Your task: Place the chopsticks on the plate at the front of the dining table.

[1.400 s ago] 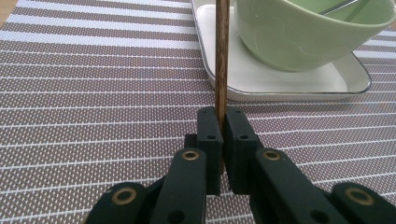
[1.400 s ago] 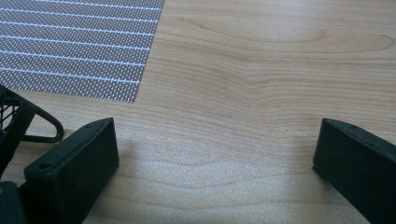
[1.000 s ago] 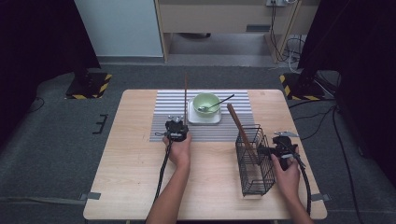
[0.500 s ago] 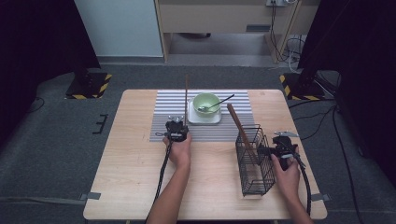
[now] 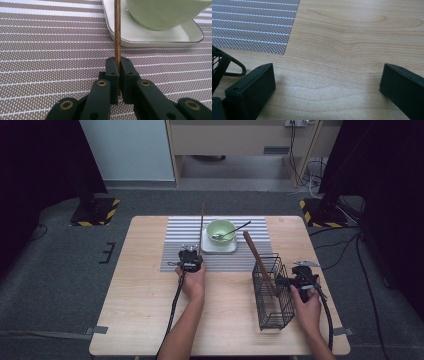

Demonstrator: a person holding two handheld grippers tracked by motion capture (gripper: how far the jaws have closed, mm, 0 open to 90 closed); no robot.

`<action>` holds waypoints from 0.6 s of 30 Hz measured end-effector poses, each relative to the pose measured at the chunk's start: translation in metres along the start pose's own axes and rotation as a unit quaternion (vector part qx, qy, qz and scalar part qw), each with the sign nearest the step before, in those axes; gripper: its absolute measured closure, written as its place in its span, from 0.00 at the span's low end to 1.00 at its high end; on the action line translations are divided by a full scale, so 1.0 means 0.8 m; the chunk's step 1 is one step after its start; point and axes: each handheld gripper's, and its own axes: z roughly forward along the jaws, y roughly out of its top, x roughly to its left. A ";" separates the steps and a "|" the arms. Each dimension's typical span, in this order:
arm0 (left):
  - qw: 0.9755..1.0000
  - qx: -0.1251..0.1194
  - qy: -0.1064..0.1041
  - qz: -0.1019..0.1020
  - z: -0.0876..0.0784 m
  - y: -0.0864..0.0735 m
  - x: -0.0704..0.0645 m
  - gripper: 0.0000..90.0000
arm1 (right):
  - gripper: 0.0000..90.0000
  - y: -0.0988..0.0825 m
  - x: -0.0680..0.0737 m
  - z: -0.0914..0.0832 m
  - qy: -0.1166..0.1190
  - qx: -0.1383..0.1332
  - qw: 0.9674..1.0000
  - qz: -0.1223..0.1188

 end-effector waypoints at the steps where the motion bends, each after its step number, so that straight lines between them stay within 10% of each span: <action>1: 1.000 0.001 0.000 0.000 0.000 0.000 0.000 0.95 | 0.00 0.000 0.000 0.000 0.000 0.000 1.000 0.001; 18: 1.000 0.005 -0.002 0.003 0.000 -0.002 -0.006 0.95 | 0.00 0.000 0.000 0.000 0.000 0.000 1.000 0.000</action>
